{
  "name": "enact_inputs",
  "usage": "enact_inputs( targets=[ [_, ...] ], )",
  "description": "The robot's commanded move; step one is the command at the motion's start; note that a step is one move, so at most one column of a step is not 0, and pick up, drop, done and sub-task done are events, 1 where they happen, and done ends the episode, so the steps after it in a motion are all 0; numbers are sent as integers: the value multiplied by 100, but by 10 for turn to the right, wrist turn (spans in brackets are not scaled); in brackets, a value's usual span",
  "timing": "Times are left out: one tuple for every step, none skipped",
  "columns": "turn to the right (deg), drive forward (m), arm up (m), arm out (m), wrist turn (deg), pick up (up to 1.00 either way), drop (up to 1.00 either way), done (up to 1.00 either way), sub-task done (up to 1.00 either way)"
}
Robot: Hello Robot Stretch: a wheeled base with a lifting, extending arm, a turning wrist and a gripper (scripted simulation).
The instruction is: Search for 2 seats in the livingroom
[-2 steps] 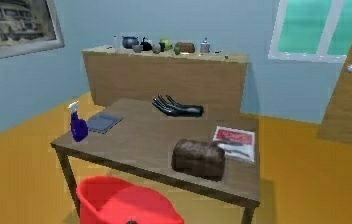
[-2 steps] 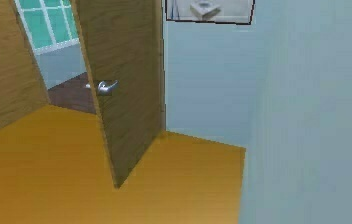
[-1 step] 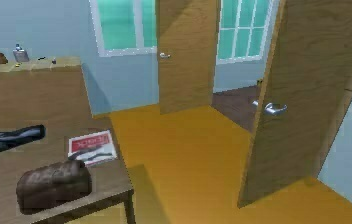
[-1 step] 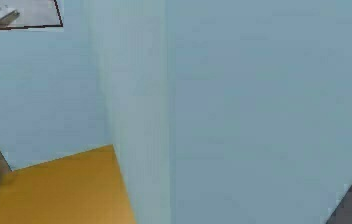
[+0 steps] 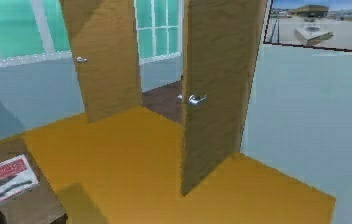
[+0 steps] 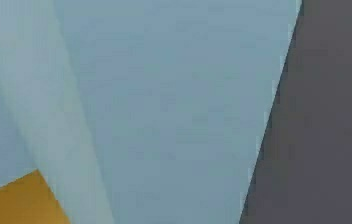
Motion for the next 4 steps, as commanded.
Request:
enact_inputs(
  targets=[
    [0, 80, 0, 0, 0, 0, 0, 0, 0],
    [-390, 0, 0, 0, 0, 0, 0, 0, 0],
    [0, 45, 0, 0, 0, 0, 0, 0, 0],
    [360, 0, 0, 0, 0, 0, 0, 0, 0]
  ],
)
